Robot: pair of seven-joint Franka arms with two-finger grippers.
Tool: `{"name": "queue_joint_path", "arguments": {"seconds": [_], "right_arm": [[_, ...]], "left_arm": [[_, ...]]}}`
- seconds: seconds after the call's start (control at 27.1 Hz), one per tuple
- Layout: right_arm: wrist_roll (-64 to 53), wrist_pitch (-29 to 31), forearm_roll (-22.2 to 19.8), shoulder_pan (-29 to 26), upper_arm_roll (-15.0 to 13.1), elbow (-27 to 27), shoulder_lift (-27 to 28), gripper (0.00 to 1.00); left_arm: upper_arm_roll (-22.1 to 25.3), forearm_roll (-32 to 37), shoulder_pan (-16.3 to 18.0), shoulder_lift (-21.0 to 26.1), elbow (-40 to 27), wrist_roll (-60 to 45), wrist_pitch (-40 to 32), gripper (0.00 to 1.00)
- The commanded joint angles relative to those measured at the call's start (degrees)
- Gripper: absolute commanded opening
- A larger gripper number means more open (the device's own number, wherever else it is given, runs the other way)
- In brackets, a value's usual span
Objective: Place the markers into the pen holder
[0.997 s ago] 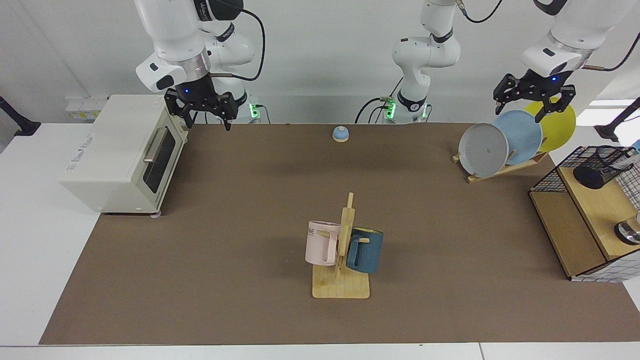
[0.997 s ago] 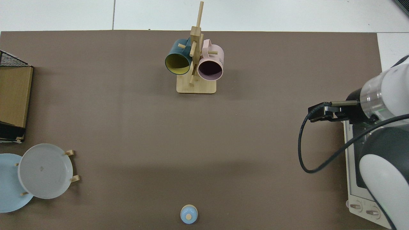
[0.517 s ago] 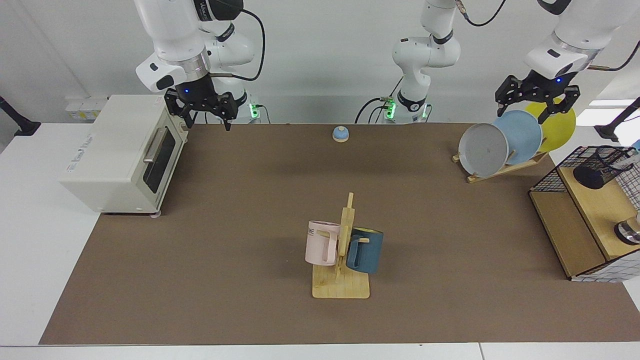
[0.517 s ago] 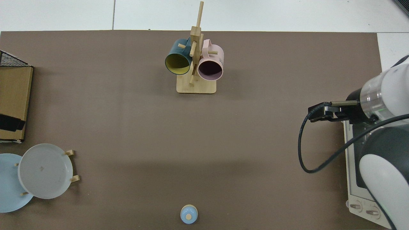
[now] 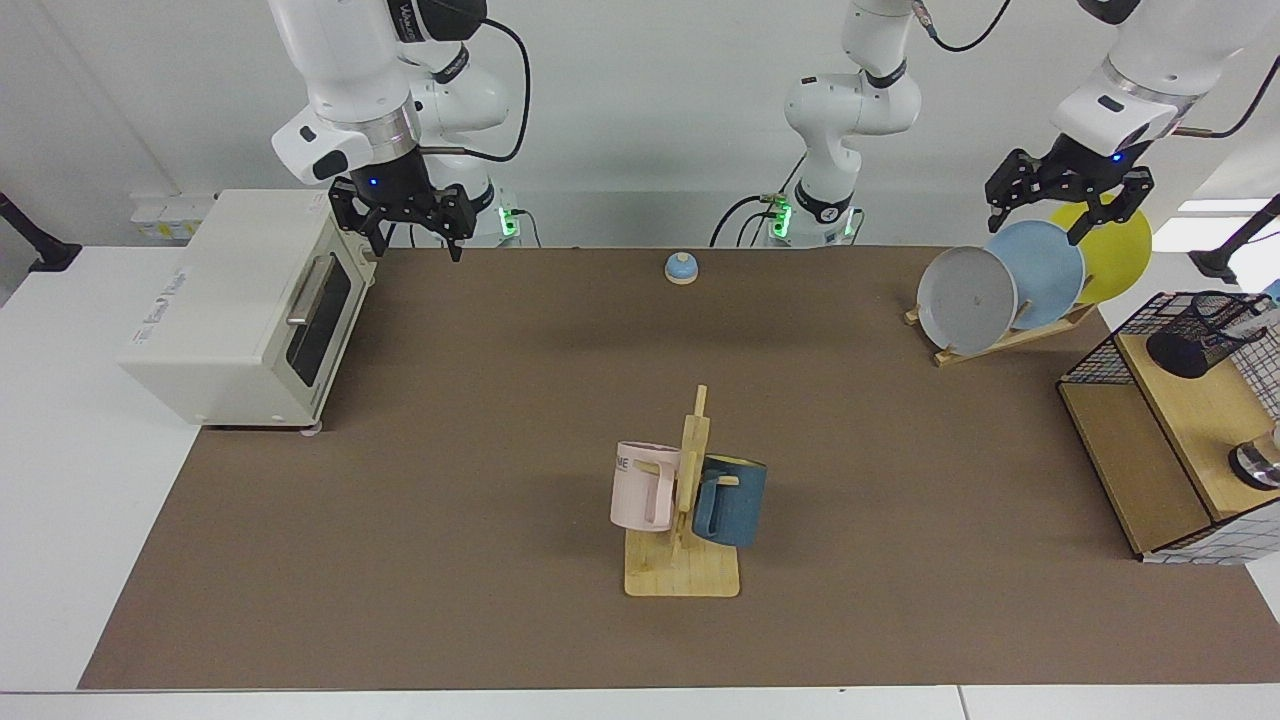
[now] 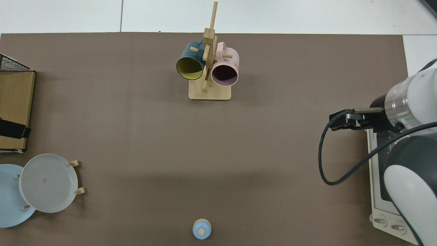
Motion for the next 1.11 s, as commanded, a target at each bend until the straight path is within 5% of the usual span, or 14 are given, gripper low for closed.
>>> {"name": "queue_joint_path", "arguments": {"seconds": [0.0, 1.07], "right_arm": [[-2.0, 0.3, 0.4, -1.2, 0.7, -1.0, -0.9, 1.0], [-2.0, 0.3, 0.4, -1.2, 0.7, -1.0, -0.9, 1.0]], "left_arm": [[-1.3, -1.1, 0.8, -1.2, -1.1, -2.0, 0.1, 1.0], [-4.4, -1.9, 3.4, -1.3, -1.2, -3.0, 0.8, 1.0]]}}
